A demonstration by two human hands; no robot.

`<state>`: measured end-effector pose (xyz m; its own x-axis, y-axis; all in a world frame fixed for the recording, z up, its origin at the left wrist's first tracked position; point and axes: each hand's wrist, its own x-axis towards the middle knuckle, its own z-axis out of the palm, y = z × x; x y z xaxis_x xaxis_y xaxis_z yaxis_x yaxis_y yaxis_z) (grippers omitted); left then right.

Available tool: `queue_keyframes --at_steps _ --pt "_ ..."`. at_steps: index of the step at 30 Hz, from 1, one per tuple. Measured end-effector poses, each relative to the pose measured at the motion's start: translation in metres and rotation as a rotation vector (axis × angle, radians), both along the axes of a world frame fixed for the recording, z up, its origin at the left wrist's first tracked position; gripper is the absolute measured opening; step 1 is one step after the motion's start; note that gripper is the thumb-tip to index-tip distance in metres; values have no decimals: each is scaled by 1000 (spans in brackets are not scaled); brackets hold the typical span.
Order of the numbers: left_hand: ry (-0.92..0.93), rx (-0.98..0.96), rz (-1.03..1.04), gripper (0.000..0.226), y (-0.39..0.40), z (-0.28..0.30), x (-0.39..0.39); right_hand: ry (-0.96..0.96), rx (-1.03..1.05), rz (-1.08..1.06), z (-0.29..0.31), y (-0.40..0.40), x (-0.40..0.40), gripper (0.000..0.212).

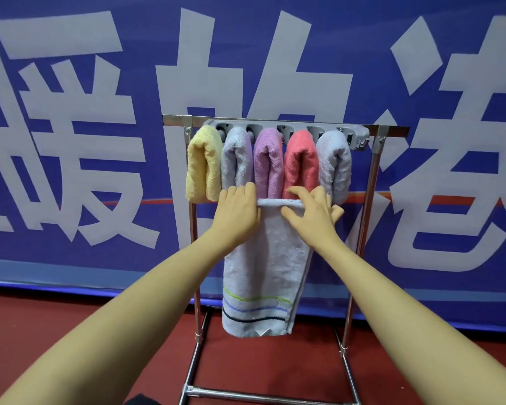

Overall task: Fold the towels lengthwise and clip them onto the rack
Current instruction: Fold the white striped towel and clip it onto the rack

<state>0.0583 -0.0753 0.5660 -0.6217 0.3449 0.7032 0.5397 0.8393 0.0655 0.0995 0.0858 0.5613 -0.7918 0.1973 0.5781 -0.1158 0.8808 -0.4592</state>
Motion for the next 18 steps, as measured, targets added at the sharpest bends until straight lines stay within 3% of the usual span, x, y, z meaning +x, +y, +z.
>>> queue_keyframes --at_steps 5,8,12,18 --pt "-54 -36 -37 15 -5 3 2 -45 -71 98 3 0 1 3" --pt "-11 -51 -22 31 -8 -1 -1 -30 -68 133 5 0 4 3" --pt "22 -77 27 37 -9 -5 -7 -48 -34 166 8 -1 5 9" --pt "236 -46 45 21 -1 -6 -10 14 -64 233 8 -11 7 5"
